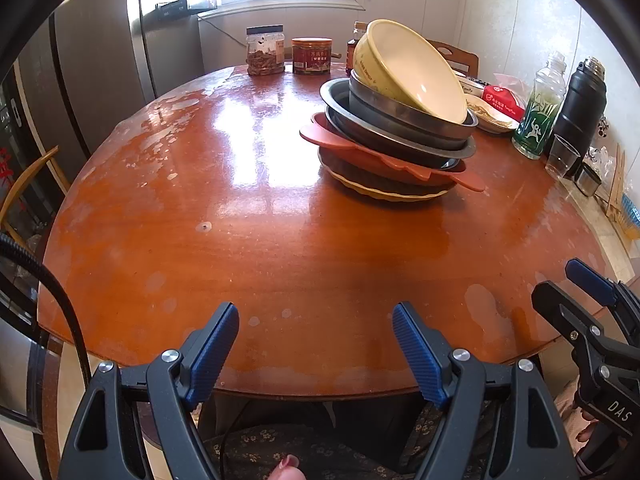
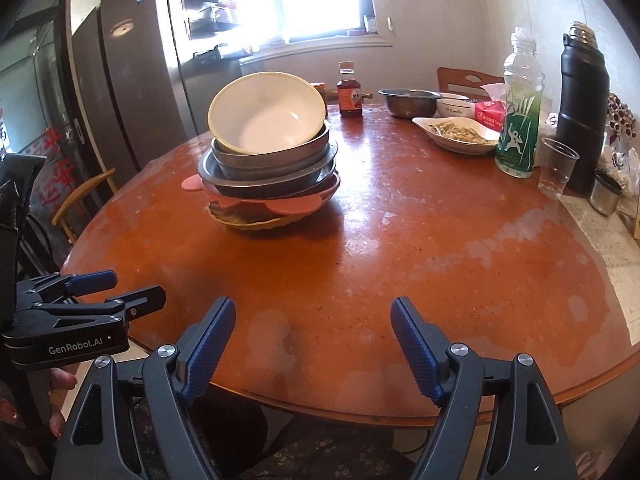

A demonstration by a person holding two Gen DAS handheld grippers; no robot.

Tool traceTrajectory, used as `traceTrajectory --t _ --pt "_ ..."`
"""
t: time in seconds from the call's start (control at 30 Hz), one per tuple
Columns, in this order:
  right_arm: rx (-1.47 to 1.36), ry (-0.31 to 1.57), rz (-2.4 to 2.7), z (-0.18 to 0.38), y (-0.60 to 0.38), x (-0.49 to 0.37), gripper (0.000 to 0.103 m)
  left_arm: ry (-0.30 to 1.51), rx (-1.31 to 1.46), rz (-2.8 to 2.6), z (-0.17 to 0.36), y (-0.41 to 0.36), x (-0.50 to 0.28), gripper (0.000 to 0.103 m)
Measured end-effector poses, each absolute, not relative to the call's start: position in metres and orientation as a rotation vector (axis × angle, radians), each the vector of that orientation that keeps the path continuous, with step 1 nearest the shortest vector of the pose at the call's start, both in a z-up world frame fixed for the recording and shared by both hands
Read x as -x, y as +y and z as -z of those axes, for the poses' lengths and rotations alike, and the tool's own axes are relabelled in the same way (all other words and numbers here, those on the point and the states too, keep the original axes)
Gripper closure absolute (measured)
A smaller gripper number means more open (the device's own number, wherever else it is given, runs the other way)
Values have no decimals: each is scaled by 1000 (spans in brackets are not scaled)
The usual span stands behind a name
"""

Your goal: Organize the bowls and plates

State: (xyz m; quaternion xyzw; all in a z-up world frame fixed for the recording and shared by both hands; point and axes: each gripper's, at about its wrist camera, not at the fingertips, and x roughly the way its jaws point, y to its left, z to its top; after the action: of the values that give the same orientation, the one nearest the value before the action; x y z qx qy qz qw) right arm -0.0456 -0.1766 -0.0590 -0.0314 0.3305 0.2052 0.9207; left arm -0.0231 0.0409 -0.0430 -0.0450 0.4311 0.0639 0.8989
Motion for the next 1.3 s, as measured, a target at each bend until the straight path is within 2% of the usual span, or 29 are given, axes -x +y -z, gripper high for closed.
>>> traceTrajectory --t 1.3 --pt "86 664 -426 57 -177 55 22 894 85 -148 43 40 30 24"
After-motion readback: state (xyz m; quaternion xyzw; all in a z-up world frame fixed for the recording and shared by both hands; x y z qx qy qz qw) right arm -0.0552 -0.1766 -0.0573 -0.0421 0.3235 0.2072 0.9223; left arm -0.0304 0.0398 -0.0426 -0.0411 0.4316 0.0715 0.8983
